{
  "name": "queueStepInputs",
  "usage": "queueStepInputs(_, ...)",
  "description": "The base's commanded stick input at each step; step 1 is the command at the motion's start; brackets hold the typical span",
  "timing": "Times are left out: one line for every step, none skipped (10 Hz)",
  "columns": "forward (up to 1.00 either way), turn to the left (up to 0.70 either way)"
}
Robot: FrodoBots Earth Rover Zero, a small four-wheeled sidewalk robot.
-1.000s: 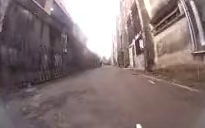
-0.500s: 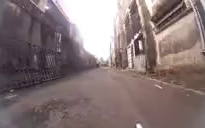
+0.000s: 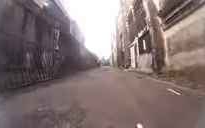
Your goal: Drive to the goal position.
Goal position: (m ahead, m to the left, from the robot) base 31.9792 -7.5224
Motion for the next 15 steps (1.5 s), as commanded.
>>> queueStepInputs(1.00,0.01)
queueStepInputs(1.00,0.01)
queueStepInputs(1.00,0.01)
queueStepInputs(1.00,-0.17)
queueStepInputs(1.00,-0.39)
queueStepInputs(1.00,-0.39)
queueStepInputs(1.00,-0.35)
queueStepInputs(1.00,-0.21)
queueStepInputs(1.00,0.01)
queueStepInputs(1.00,0.01)
queueStepInputs(1.00,0.01)
queueStepInputs(1.00,0.01)
queueStepInputs(1.00,0.01)
queueStepInputs(1.00,0.01)
queueStepInputs(1.00,0.01)
